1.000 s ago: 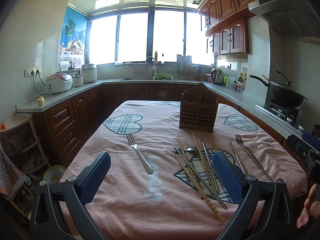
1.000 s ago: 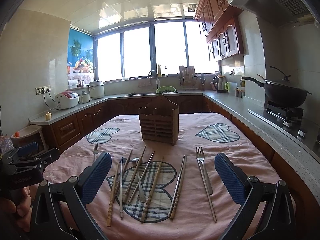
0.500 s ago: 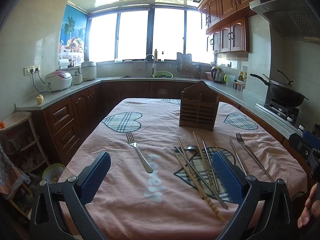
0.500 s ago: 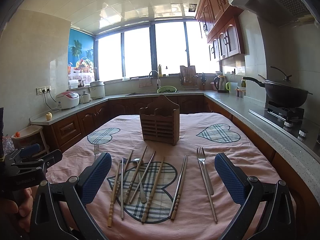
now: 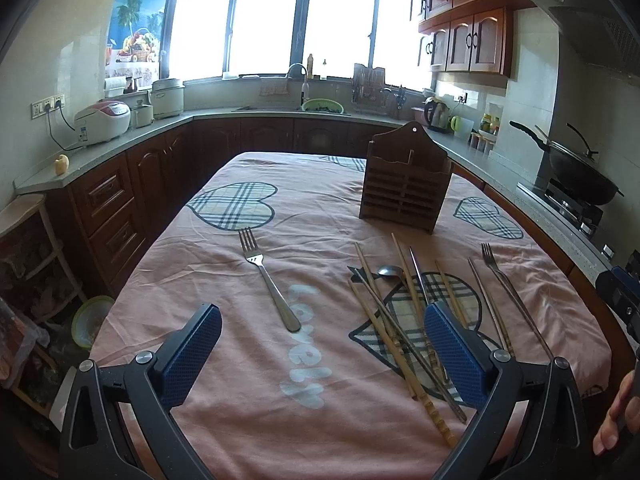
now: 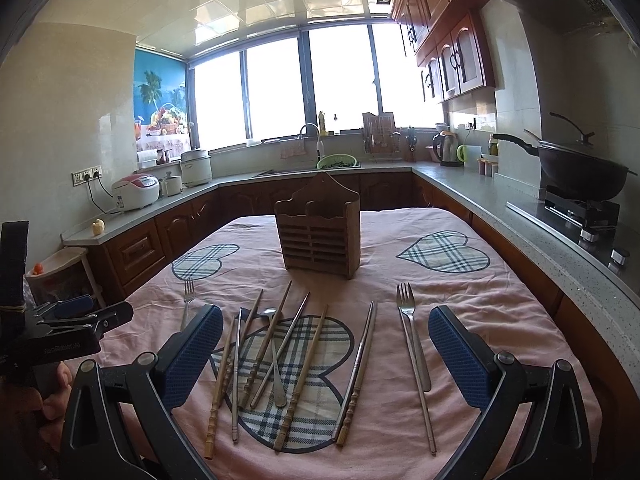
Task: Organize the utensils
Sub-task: 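Lower the left tool and close it on one wooden chopstick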
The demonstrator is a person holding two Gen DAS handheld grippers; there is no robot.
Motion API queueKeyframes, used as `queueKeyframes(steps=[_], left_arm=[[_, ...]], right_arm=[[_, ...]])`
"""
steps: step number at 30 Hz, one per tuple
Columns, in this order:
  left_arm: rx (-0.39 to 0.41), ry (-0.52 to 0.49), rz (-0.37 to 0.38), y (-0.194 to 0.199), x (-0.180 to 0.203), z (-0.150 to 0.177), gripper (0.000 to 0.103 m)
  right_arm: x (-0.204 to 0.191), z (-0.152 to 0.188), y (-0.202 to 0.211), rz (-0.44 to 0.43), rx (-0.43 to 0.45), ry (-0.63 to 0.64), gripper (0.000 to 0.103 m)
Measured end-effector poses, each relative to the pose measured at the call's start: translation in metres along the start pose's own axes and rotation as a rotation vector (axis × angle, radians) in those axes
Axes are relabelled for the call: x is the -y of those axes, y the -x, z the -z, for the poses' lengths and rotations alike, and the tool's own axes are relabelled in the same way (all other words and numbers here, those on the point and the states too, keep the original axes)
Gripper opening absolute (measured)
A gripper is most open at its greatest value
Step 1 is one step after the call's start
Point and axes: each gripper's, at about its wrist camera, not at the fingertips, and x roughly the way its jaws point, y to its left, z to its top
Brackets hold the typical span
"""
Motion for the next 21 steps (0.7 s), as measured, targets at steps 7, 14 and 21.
queueKeyframes(steps=[7,14,21], left_arm=[[-0.119,-0.021,0.021,-0.039,0.002,-0.018,0.087],[-0.222,-0.021,0.038,-0.072,0.002,-0.032,0.078],[-0.303,-0.013,0.056,-0.114,0.008,-0.043,0.068]], right_arm=[[0.019,0.002,-0.033,-0.027,-0.102,-0.049,0.089],[0.026,0.006,-0.074,-0.085,-0.218,-0.096,0.063],[0.022,0.007,-0.117,-0.143,-0.304,-0.099,0.048]])
